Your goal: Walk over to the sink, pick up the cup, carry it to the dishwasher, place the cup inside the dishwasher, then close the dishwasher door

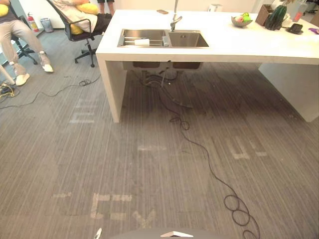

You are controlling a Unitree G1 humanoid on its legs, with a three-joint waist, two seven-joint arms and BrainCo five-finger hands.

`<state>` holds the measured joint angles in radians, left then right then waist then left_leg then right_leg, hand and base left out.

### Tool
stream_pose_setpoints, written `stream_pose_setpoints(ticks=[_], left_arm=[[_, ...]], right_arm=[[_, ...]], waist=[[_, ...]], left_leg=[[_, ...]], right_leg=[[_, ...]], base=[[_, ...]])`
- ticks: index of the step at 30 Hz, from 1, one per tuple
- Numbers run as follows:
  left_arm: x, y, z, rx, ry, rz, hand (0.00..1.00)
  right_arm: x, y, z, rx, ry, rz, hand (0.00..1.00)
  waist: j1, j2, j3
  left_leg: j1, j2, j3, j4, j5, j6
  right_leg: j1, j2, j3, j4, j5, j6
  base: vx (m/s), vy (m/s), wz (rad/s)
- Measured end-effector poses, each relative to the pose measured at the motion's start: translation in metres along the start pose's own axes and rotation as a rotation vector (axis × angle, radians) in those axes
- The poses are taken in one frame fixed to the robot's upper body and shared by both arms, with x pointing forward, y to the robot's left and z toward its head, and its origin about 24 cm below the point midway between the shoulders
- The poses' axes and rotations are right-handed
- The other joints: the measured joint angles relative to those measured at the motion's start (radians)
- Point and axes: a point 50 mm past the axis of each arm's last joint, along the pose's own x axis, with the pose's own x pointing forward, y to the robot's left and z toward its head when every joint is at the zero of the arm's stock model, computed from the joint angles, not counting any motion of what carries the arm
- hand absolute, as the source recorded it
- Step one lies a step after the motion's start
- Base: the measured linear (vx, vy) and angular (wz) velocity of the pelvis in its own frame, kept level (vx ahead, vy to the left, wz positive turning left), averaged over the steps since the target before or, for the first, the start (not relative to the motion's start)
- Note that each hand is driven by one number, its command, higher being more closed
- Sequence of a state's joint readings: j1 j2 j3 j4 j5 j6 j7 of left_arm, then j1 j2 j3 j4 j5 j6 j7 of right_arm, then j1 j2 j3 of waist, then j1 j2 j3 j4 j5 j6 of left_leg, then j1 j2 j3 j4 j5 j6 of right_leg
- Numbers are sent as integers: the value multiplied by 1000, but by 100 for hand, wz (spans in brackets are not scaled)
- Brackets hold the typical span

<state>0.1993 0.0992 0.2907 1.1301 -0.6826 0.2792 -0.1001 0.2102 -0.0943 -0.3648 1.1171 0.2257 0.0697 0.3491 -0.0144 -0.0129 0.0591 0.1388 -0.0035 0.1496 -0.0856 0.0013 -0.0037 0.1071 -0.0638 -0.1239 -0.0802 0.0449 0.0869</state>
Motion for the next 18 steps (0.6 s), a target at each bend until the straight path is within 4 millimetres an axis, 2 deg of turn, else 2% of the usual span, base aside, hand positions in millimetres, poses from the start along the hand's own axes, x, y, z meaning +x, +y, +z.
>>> stream_pose_setpoints(ticks=[12, 13, 18], left_arm=[[1, -1, 4, 26, -59, 22, 0], [1, -1, 4, 29, -65, 29, 0], [1, -1, 5, 27, -91, 48, 0]], right_arm=[[0, 2, 0, -29, -11, 24, 0], [0, 3, 0, -29, -12, 24, 0], [1, 3, 1, -44, -9, 25, 0]], waist=[[-1, -6, 11], [-3, -13, 6], [0, -15, 4]], left_leg=[[-9, -4, 2, -1, -5, 3], [-12, -6, -7, -1, -5, 3], [-14, -11, -13, -1, -1, 9]], right_leg=[[-1, -7, -31, -7, -8, -12], [-1, -9, -37, -7, -8, -11], [8, -16, -54, 0, -4, 1]], base=[[-63, 1, 0], [22, 2, 13], [77, 16, 9]])
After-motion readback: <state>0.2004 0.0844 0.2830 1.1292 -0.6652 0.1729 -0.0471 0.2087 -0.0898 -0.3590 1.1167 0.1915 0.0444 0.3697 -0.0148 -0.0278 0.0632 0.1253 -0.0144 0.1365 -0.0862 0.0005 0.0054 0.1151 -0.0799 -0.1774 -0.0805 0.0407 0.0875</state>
